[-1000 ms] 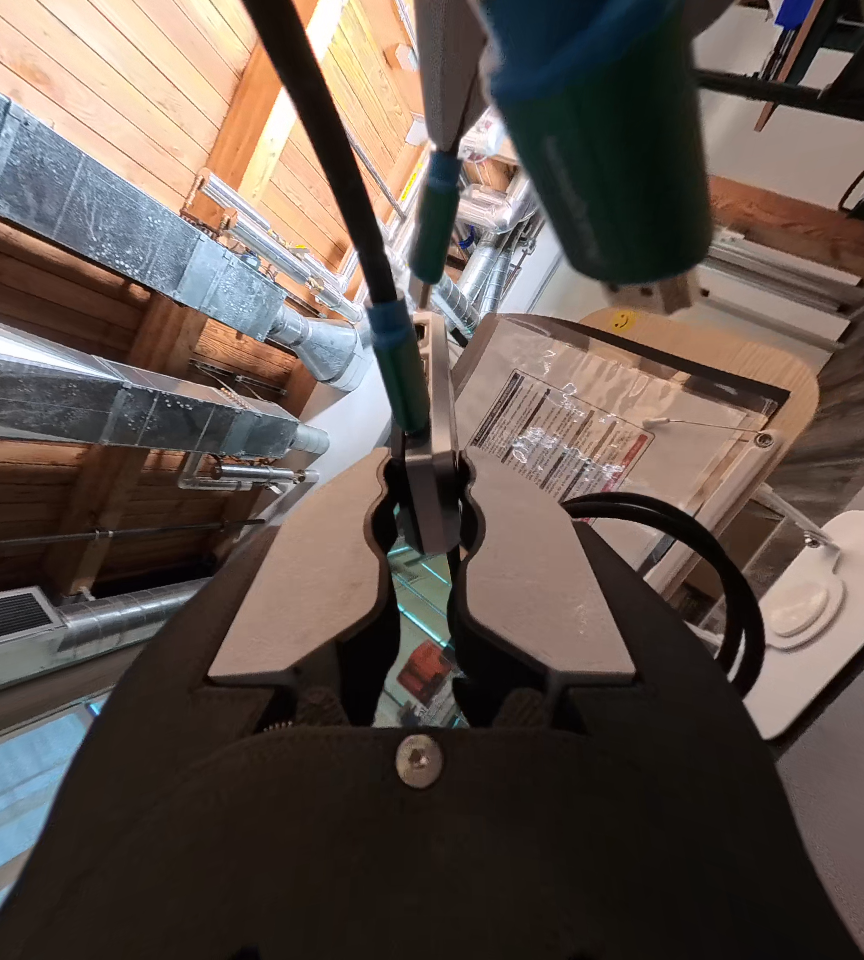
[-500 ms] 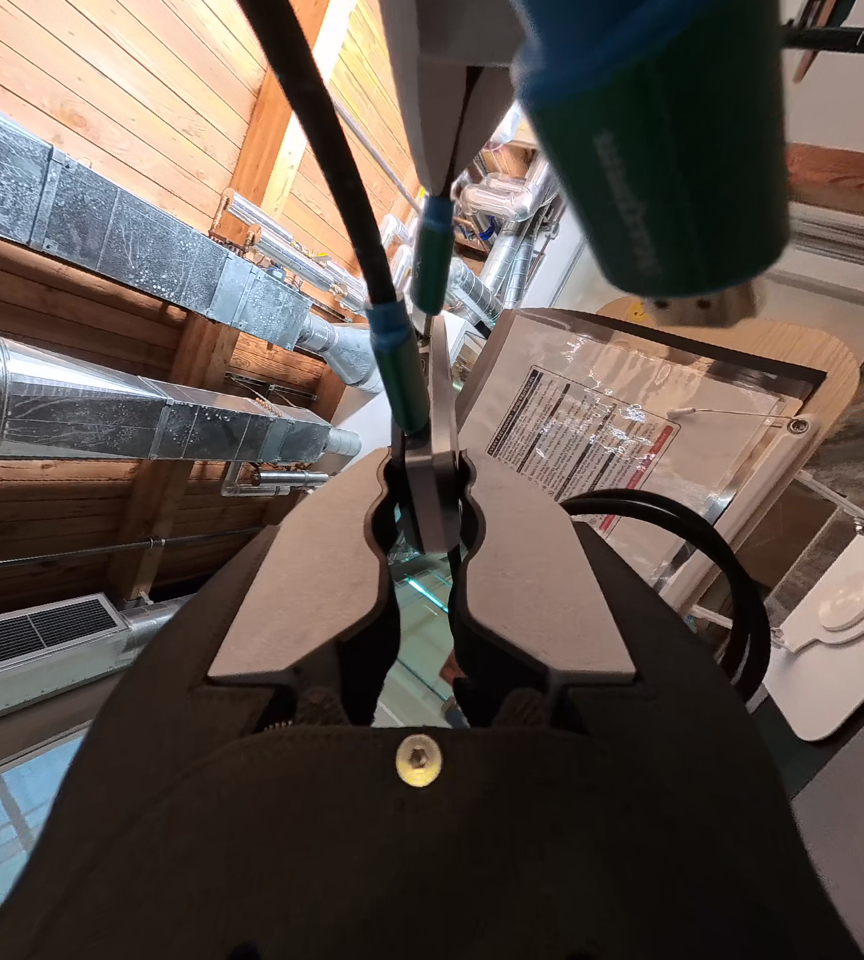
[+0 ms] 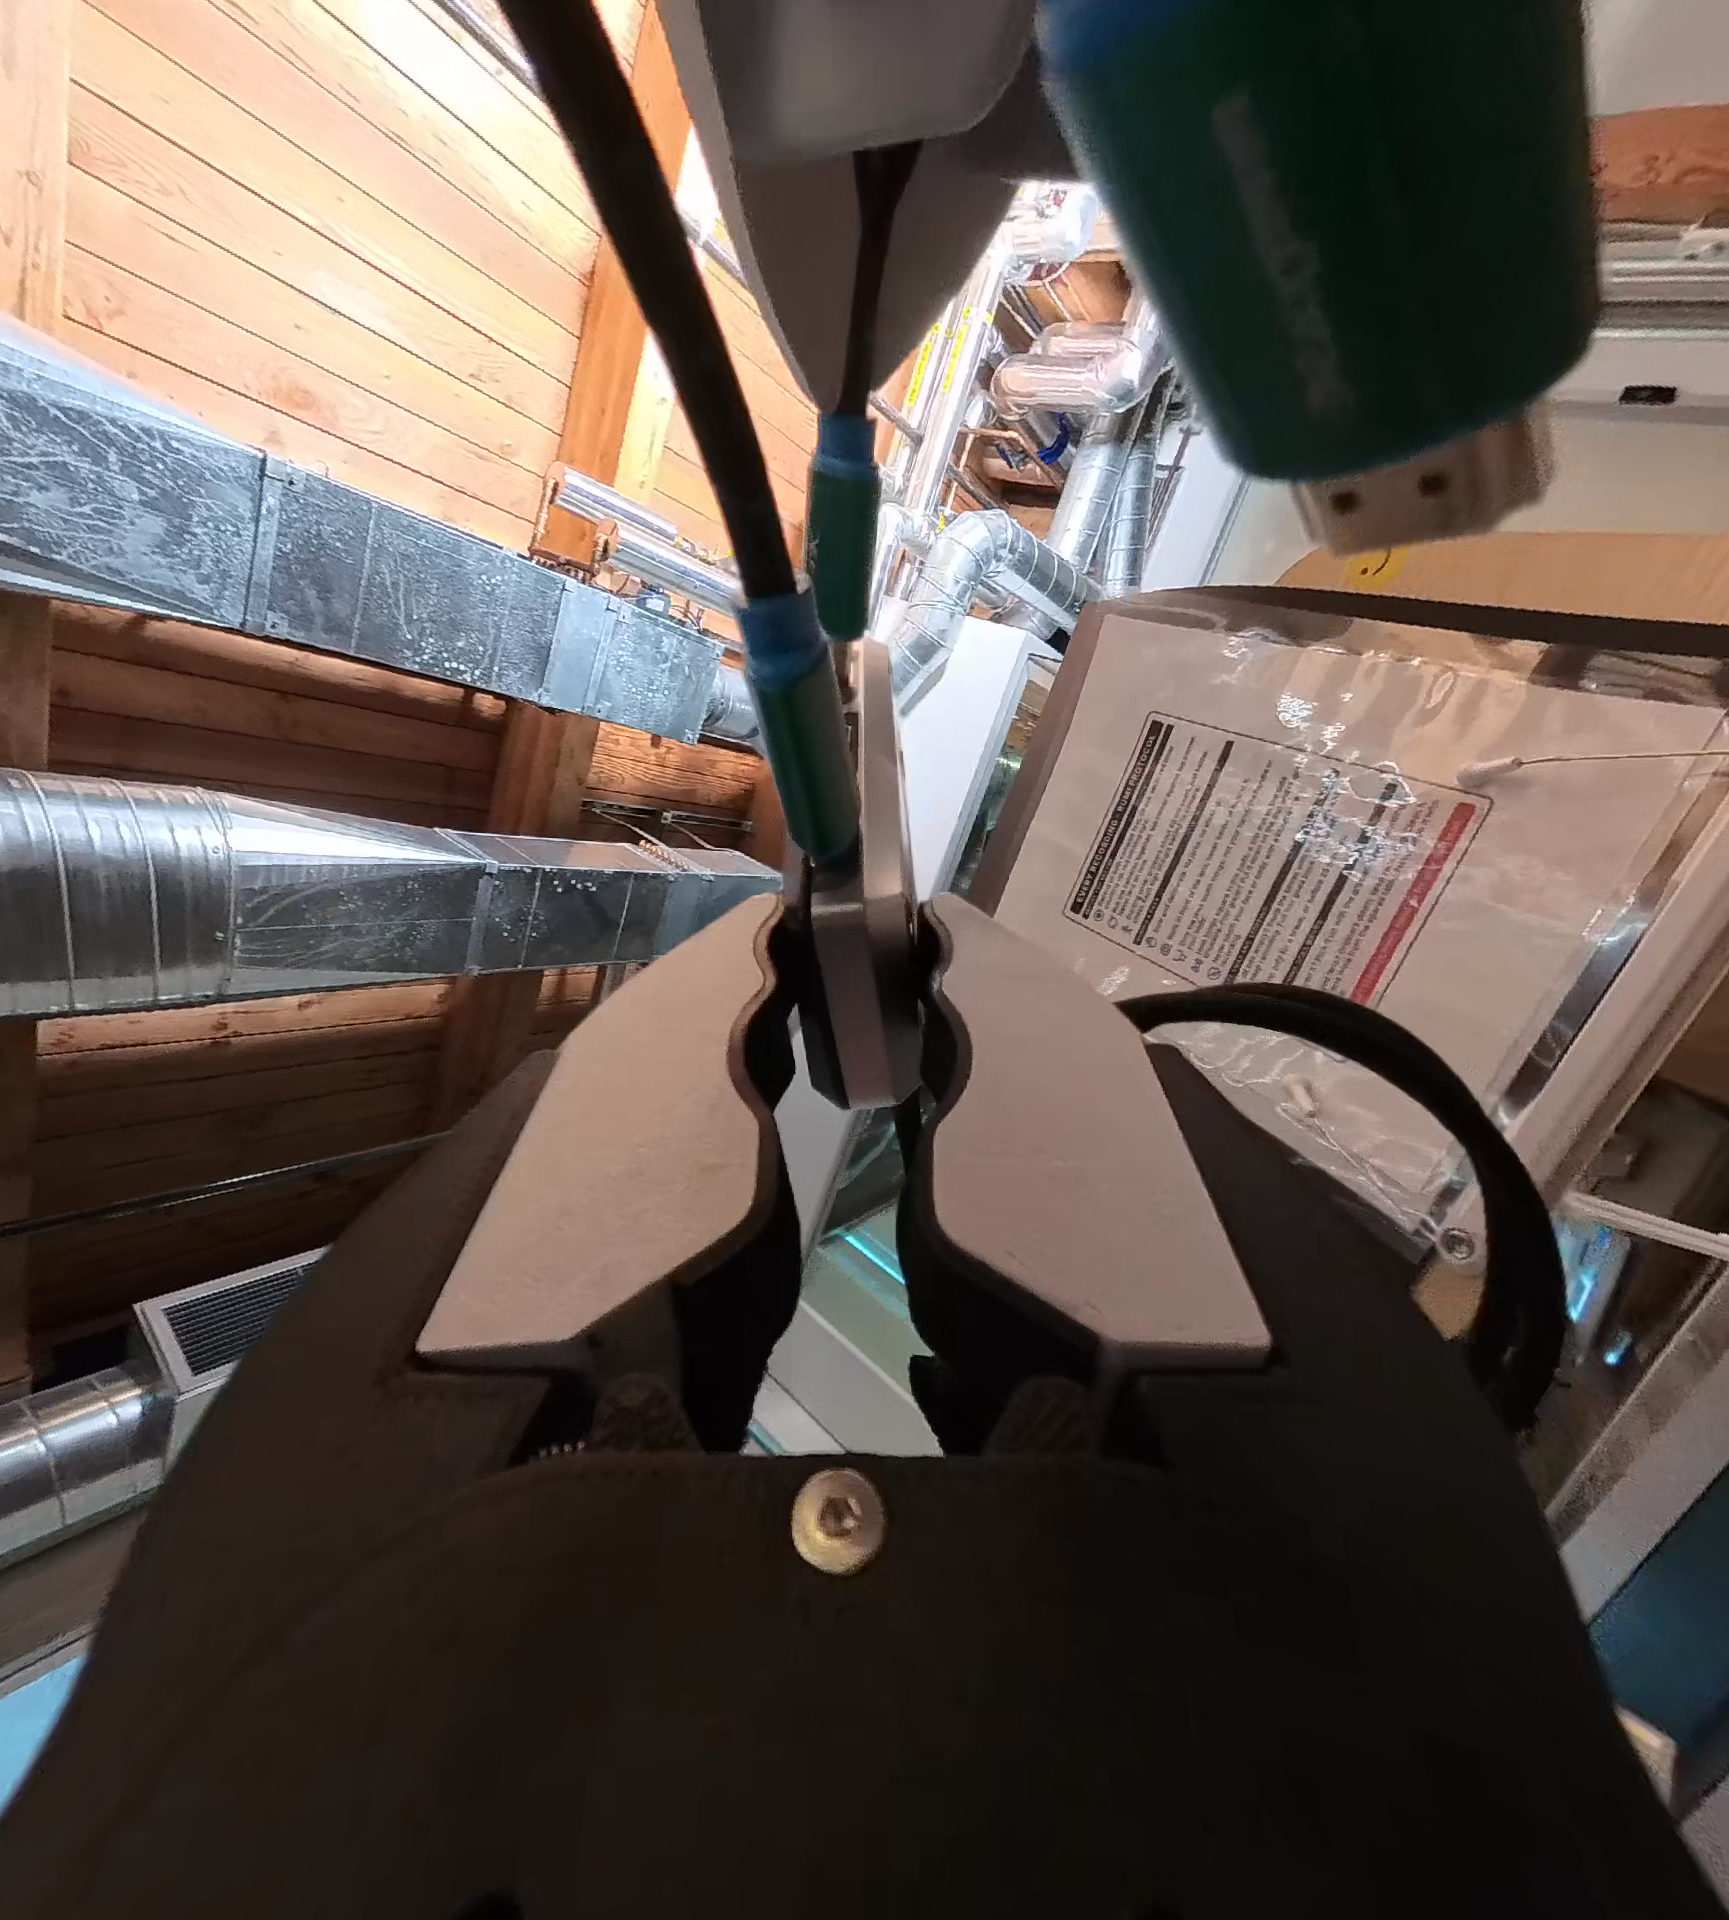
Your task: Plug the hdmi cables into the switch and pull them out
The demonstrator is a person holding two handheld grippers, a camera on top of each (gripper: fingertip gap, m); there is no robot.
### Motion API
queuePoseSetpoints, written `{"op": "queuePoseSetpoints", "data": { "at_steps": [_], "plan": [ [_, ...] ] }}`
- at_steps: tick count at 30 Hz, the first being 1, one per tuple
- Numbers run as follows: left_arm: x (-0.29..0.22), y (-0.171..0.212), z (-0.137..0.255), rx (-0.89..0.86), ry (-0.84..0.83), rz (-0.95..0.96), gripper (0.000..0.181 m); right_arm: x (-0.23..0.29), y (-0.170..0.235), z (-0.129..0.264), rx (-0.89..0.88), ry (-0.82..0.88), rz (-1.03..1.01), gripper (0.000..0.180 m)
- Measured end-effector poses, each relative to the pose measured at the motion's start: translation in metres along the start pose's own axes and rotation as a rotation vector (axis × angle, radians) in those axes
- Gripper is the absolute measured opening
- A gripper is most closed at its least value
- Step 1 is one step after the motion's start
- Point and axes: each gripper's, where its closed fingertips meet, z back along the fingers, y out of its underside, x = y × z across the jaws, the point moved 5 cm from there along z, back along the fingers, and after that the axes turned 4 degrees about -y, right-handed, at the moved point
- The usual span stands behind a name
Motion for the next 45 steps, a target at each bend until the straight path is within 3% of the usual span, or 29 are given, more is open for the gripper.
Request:
{"op": "queuePoseSetpoints", "data": {
  "at_steps": [13, 27, 45],
  "plan": [
    [0.002, -0.008, 0.002, -0.036, -0.07, -0.178, 0.019, -0.018, 0.013, 0.001, -0.145, -0.154, -0.526, 0.004],
    [-0.011, -0.002, 0.01, -0.157, -0.04, -0.319, 0.02, -0.038, 0.021, 0.0, -0.019, -0.172, -0.591, 0.007],
    [-0.047, 0.008, 0.024, -0.269, 0.103, -0.442, 0.02, -0.085, 0.055, 0.005, 0.104, -0.201, -0.836, 0.006]
  ]
}}
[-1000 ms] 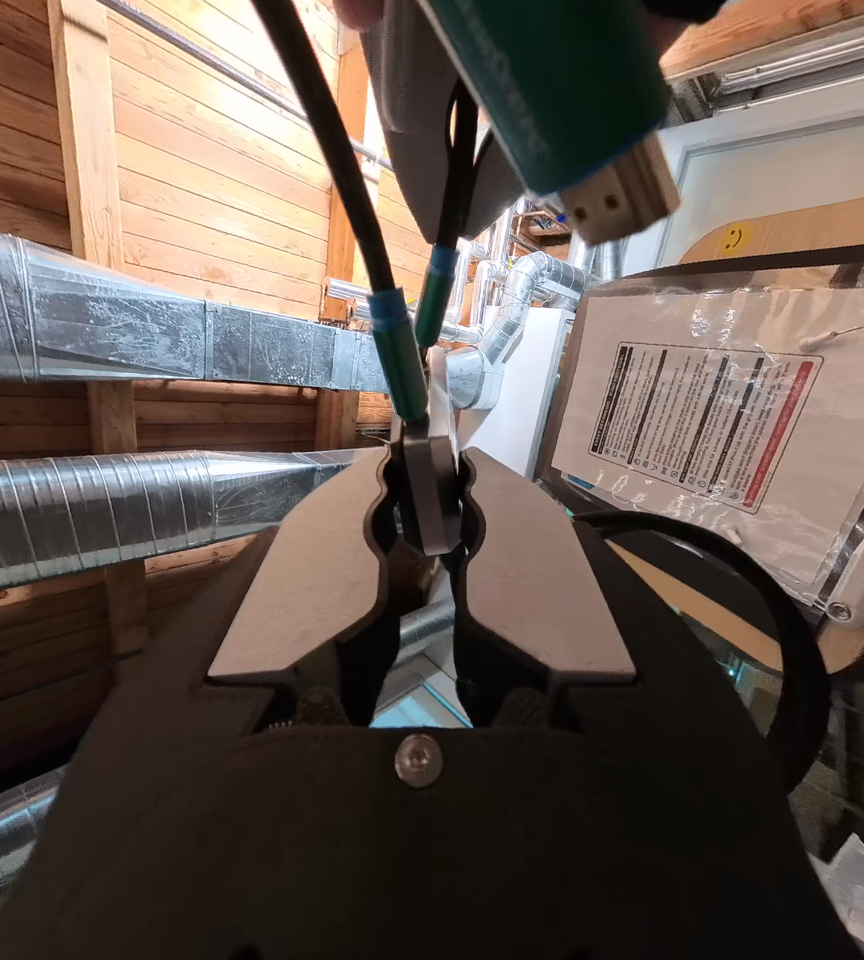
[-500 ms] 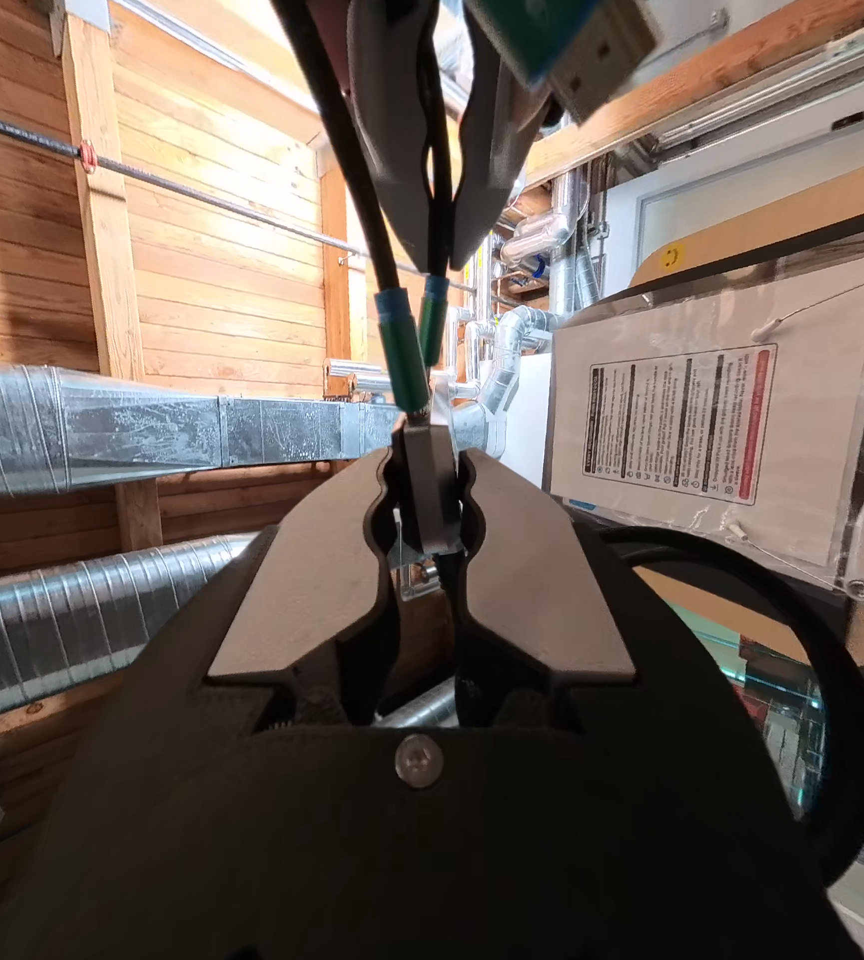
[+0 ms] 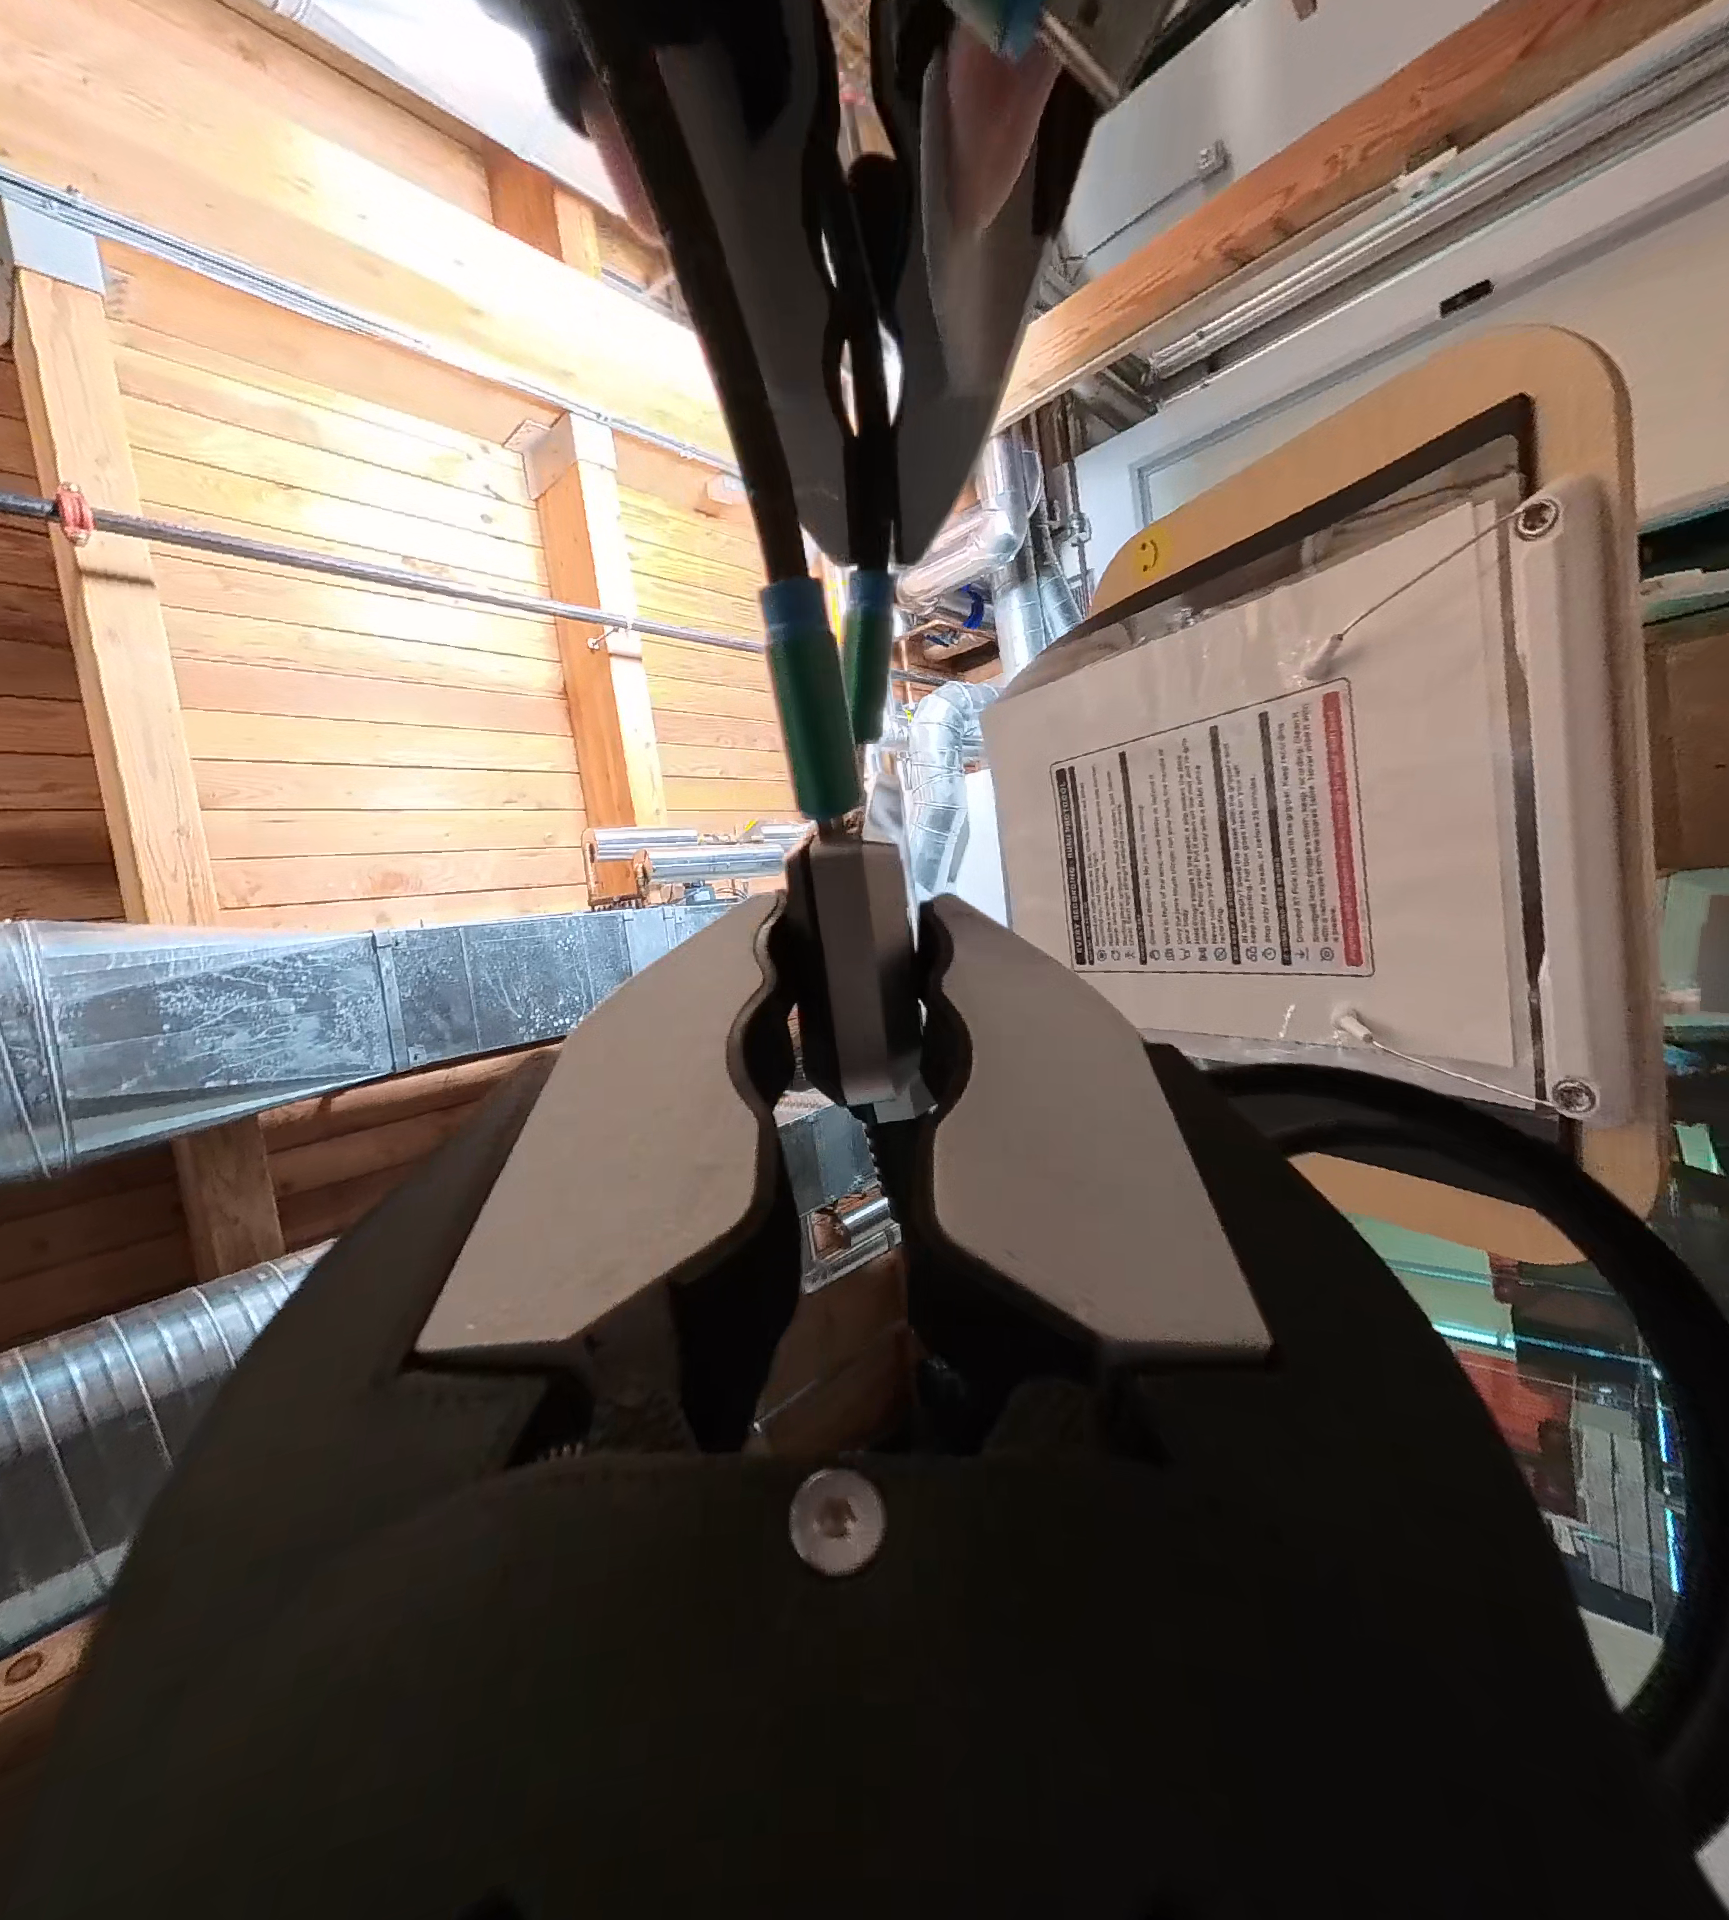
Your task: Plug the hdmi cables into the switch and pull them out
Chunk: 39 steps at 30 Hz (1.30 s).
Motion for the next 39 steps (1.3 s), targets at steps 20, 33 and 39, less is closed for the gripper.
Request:
{"op": "queuePoseSetpoints", "data": {
  "at_steps": [20, 33, 39],
  "plan": [
    [0.031, 0.021, -0.001, -0.083, 0.023, -0.137, 0.02, 0.003, 0.006, -0.01, -0.062, -0.133, -0.13, 0.006],
    [0.051, 0.021, -0.008, -0.092, -0.011, -0.174, 0.02, 0.041, 0.006, -0.012, -0.078, -0.13, 0.007, 0.013],
    [0.048, 0.022, -0.01, -0.087, -0.004, -0.166, 0.02, 0.042, 0.009, -0.014, -0.069, -0.134, 0.006, 0.015]
  ]
}}
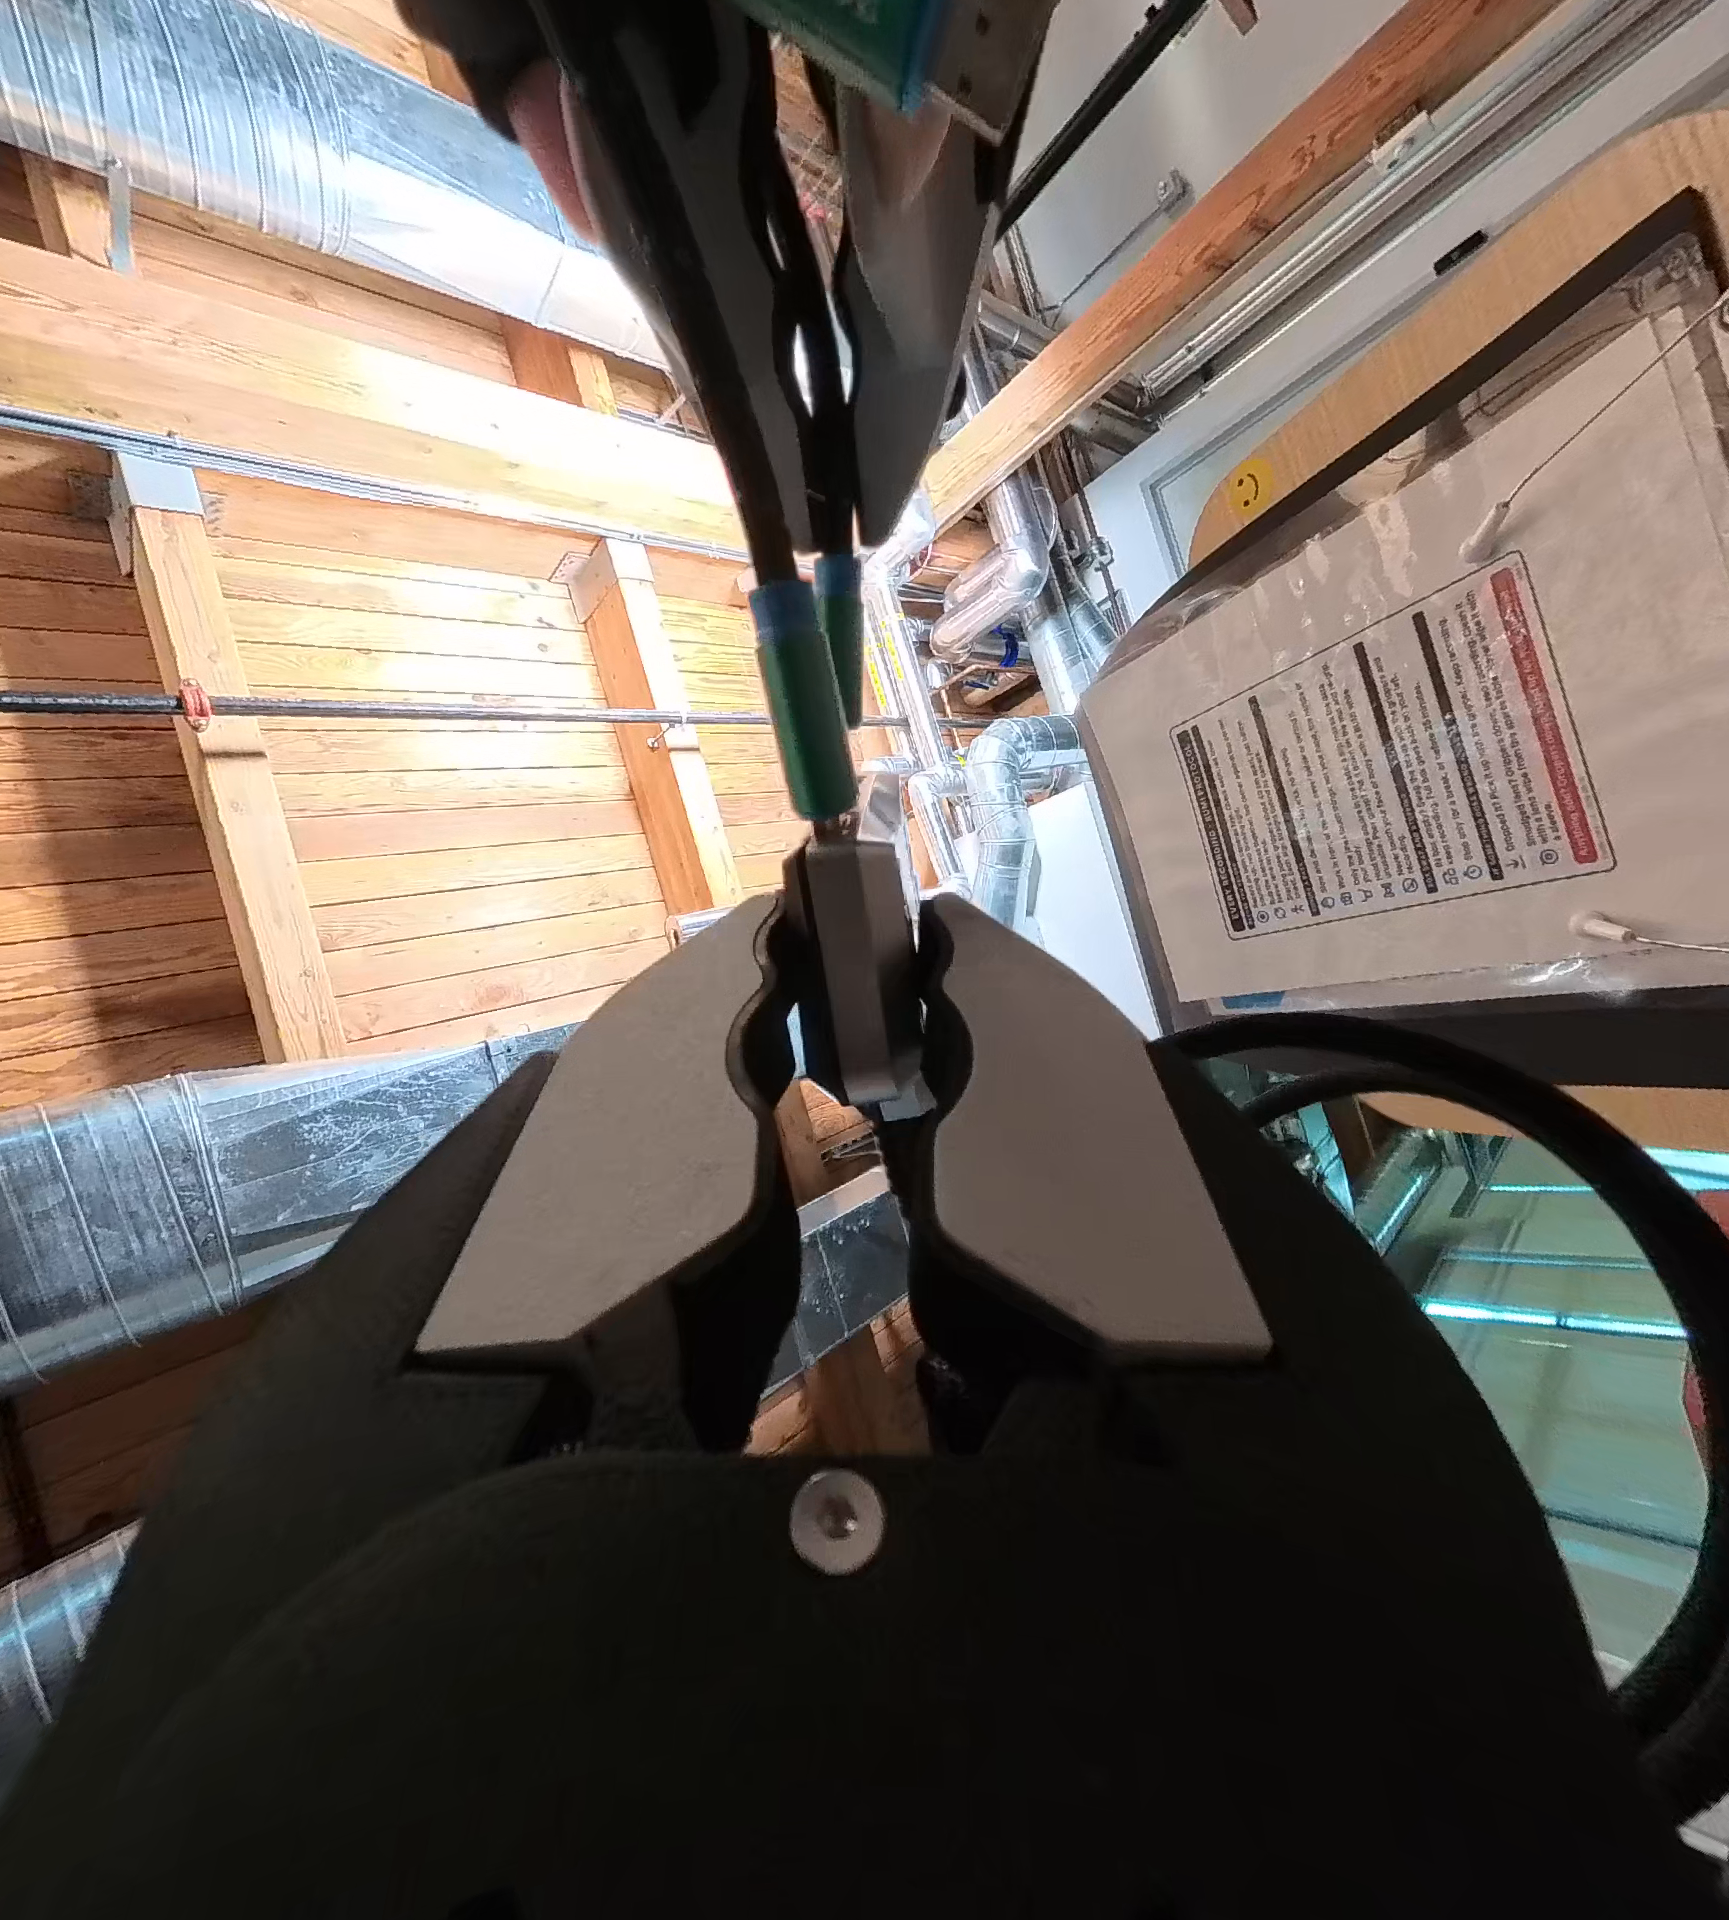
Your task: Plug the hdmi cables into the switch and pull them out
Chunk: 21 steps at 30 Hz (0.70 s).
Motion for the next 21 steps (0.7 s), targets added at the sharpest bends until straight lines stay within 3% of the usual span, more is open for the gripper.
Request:
{"op": "queuePoseSetpoints", "data": {
  "at_steps": [4, 5, 7, 8, 11, 13, 16, 21],
  "plan": [
    [-0.0006, -0.001, 0.0, -0.002, -0.003, 0.007, 0.02, -0.0017, 0.0006, -0.0002, -0.006, 0.004, -0.009, 0.014],
    [-0.0006, -0.0009, 0.0, -0.001, -0.005, 0.01, 0.02, -0.0025, 0.0005, -0.0001, -0.009, 0.008, -0.007, 0.006],
    [-0.001, -0.001, -0.0001, 0.0, -0.003, 0.01, 0.02, -0.0035, 0.0008, -0.0002, -0.008, 0.004, -0.014, 0.014],
    [-0.0013, -0.0011, 0.0, -0.003, -0.002, 0.01, 0.02, -0.004, 0.0009, 0.0, -0.009, 0.002, -0.019, 0.006],
    [-0.0016, -0.0013, 0.0005, -0.008, 0.001, 0.009, 0.02, -0.005, 0.0006, 0.0, -0.006, 0.001, -0.02, 0.005],
    [-0.0012, -0.0014, 0.0009, -0.012, 0.001, 0.011, 0.02, -0.0049, 0.0006, -0.0002, -0.001, -0.001, -0.015, 0.014],
    [-0.0005, -0.0013, 0.0013, -0.018, 0.003, 0.012, 0.02, -0.0037, -0.0001, -0.0006, 0.012, 0.007, 0.024, 0.006],
    [0.0001, -0.0012, 0.0015, -0.038, 0.018, 0.005, 0.02, -0.0028, -0.0002, -0.0012, 0.027, 0.024, 0.069, 0.013]
  ]
}}
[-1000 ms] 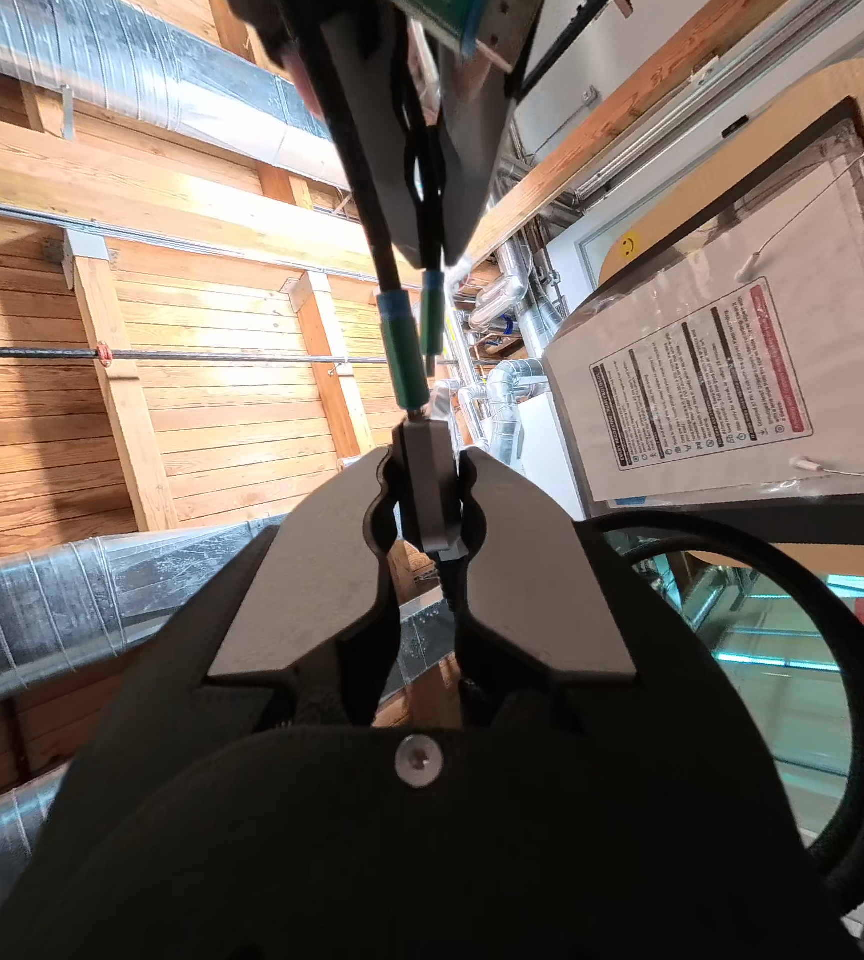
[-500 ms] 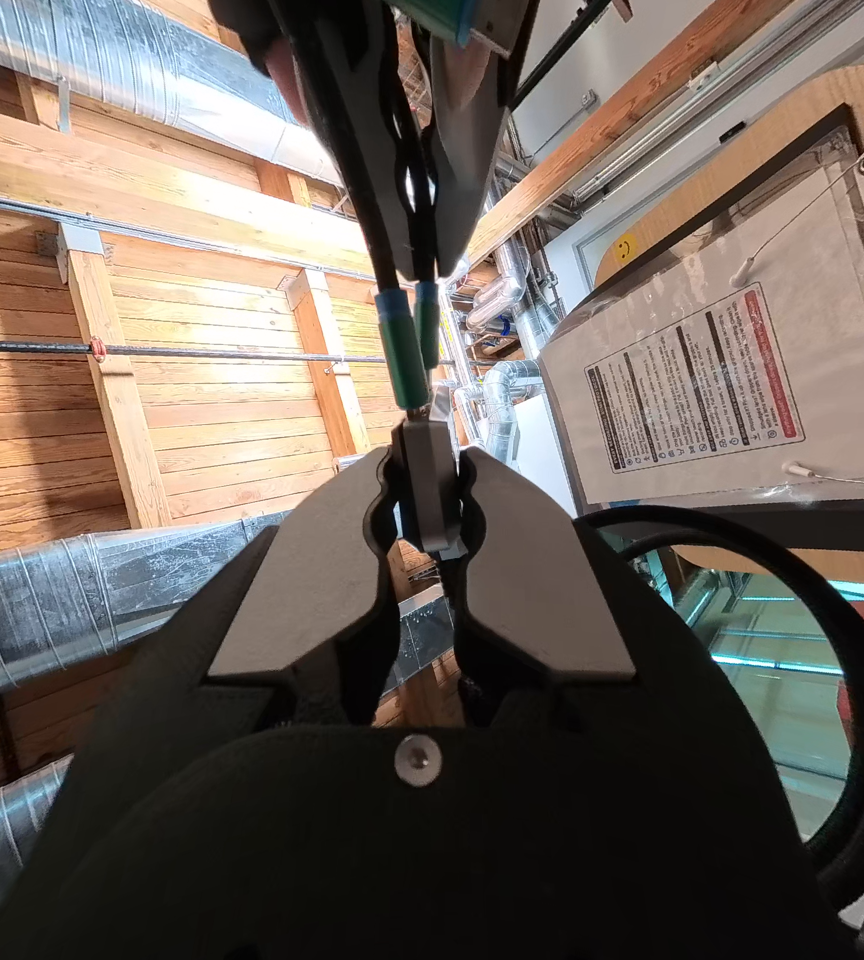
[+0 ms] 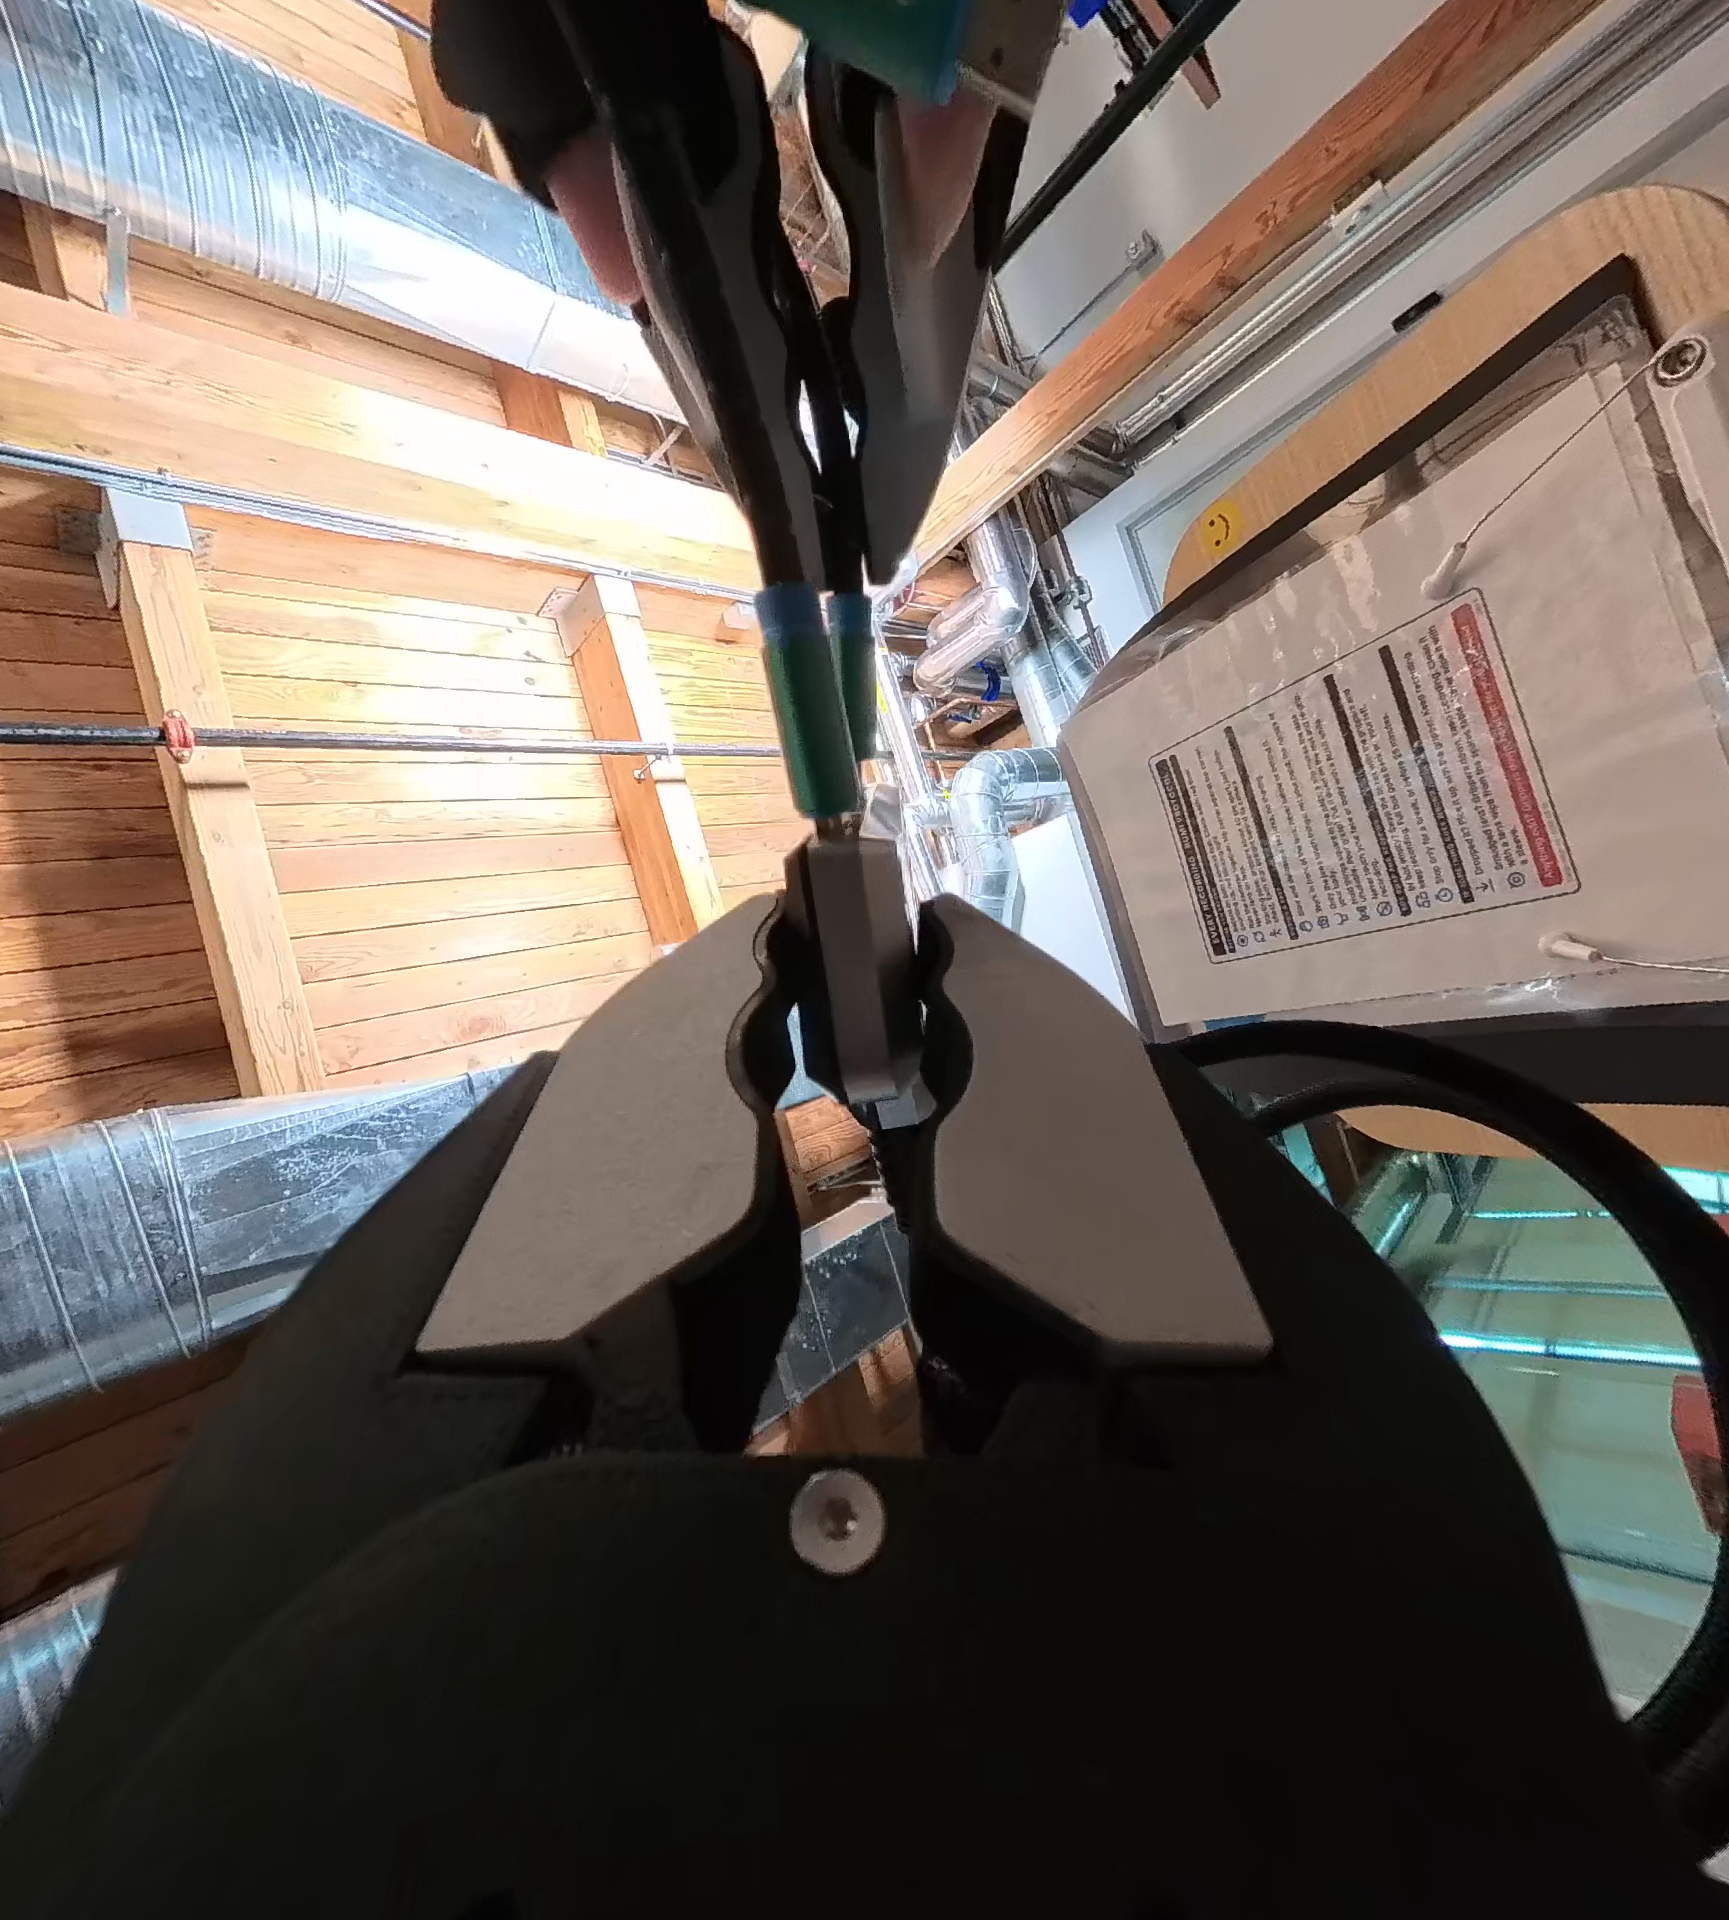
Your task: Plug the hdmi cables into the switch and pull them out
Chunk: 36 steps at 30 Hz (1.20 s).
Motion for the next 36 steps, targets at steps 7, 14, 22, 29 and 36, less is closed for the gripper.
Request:
{"op": "queuePoseSetpoints", "data": {
  "at_steps": [7, 14, 22, 29, 36],
  "plan": [
    [0.006, 0.004, -0.005, -0.089, 0.042, -0.074, 0.02, 0.0, -0.001, 0.001, 0.009, -0.009, -0.004, 0.012],
    [0.023, 0.004, -0.004, -0.188, 0.066, -0.131, 0.02, 0.013, -0.002, 0.001, 0.082, -0.055, 0.031, 0.012],
    [0.036, 0.002, -0.007, -0.208, 0.073, -0.141, 0.02, 0.013, -0.003, 0.001, 0.085, -0.218, -0.032, 0.007],
    [0.038, 0.012, -0.014, -0.101, 0.057, -0.112, 0.02, 0.012, -0.002, 0.0, 0.064, -0.292, -0.07, 0.007],
    [0.041, 0.031, -0.025, 0.004, 0.049, -0.069, 0.024, 0.02, 0.007, -0.007, 0.091, -0.291, -0.044, 0.007]
  ]
}}
